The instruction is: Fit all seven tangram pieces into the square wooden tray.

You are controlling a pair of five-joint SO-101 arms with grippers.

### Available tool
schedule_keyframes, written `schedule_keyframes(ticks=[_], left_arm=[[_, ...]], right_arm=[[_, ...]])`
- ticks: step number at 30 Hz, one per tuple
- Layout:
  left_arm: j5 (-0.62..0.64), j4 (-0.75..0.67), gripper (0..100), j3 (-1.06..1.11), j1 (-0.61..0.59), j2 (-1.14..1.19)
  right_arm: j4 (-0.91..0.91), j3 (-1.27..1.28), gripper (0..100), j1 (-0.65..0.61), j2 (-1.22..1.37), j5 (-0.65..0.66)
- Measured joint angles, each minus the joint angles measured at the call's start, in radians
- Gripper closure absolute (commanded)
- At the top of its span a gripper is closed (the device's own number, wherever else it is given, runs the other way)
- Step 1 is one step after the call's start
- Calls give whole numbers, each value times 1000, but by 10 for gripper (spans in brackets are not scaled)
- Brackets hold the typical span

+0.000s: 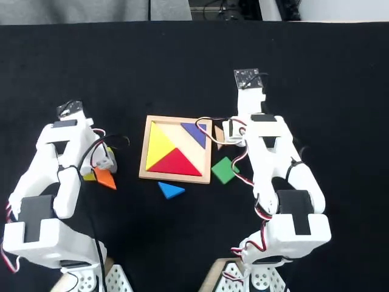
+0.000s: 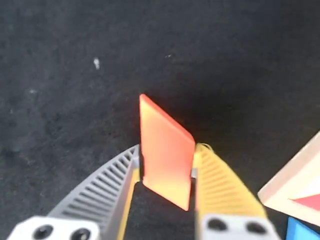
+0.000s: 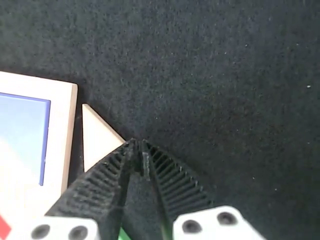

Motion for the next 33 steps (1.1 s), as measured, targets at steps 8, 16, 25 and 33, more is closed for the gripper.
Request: schedule_keyframes(ticks=[8,16,25,33], left_arm=[[-103,-3,967,-5,0,-5],[-109,212,964,-226,137,-97],[-28,244,915,-496,532,-61],[181,238,884,-578,618,169]], right_arm=[[0,0,987,0,0,0],[0,0,987,35,0,2],[0,0,987,75,0,2],[0,-37,987,143,0,-51]])
